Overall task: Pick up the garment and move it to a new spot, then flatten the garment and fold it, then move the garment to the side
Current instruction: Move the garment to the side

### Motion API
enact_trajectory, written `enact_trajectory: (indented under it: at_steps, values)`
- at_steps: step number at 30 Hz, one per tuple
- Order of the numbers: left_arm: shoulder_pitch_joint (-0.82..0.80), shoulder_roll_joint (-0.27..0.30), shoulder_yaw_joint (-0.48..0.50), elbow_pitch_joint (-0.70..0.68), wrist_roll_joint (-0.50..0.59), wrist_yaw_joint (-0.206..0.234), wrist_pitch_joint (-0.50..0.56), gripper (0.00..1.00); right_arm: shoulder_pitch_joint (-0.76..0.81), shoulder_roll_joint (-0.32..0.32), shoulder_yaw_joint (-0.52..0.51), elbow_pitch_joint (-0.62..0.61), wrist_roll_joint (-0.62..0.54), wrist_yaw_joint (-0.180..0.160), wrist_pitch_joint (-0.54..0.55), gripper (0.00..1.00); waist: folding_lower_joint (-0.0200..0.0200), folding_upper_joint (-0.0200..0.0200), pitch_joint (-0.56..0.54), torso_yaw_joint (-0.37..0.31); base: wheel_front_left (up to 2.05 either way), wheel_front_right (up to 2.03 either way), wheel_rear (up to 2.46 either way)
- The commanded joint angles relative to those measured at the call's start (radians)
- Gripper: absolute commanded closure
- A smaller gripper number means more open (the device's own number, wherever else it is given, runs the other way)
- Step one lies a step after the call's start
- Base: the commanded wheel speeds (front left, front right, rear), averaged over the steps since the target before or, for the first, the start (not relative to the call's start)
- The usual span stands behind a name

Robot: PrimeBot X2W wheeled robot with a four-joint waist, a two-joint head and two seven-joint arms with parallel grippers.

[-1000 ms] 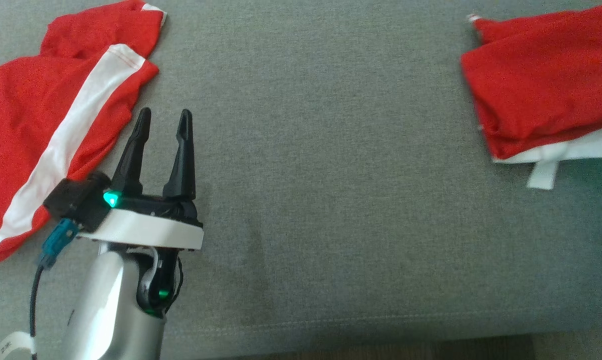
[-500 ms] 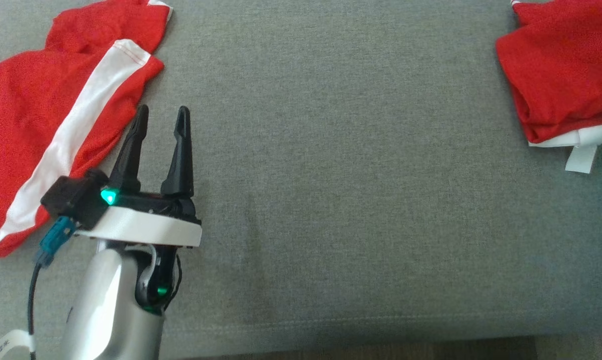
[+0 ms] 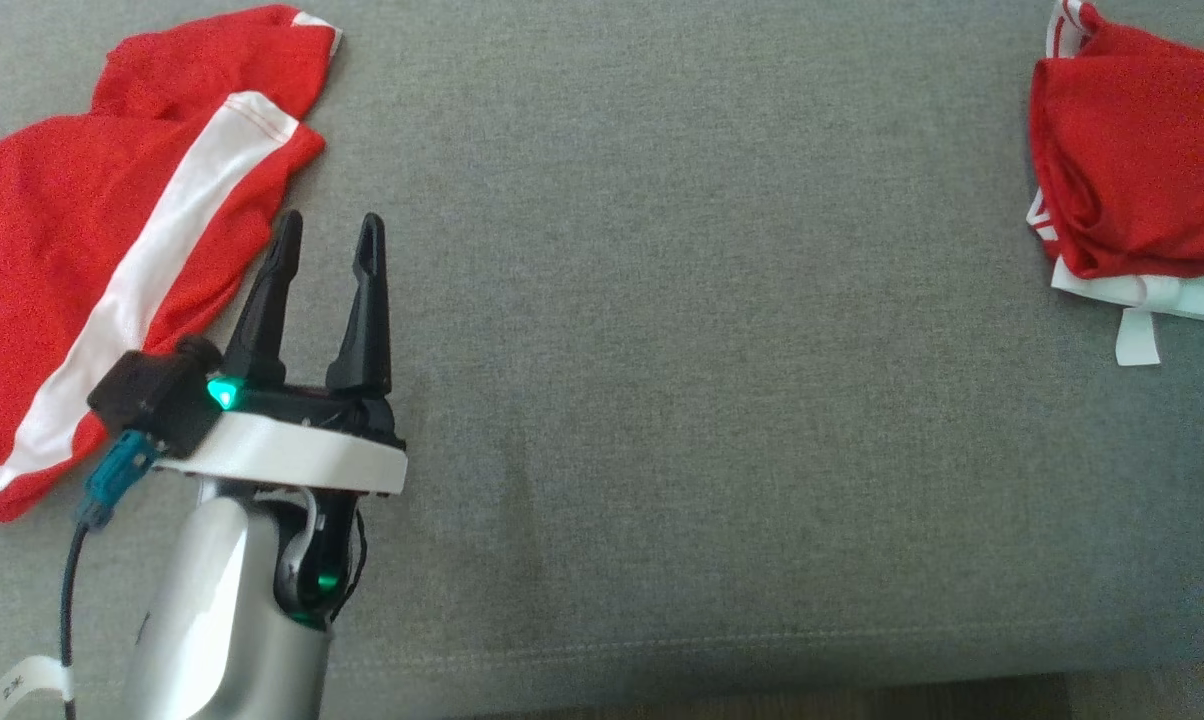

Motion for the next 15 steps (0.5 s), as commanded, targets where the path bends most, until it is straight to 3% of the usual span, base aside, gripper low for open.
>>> enact_trajectory:
  at_steps: [1,4,15]
  values:
    - [-0.018,0.012,0.030,-0.025,-0.007,-0.006,-0.005,0.00,-0.006,-0.006,0.012,-0.045,0.012,0.003,-0.015,0.00,0.0000,0.0000,-0.008,0.002,0.00,0.00,0.00]
    - [-0.016,0.012,0.027,-0.022,-0.012,-0.006,-0.005,0.00,-0.005,0.020,0.019,-0.060,0.018,0.003,-0.031,0.00,0.0000,0.0000,-0.028,0.007,0.00,0.00,0.00]
    - [0.039,0.012,0.036,-0.024,-0.030,0.019,-0.005,0.00,0.128,0.286,0.103,-0.138,0.054,0.003,-0.101,0.00,0.0000,0.0000,-0.168,0.020,0.00,0.00,0.00]
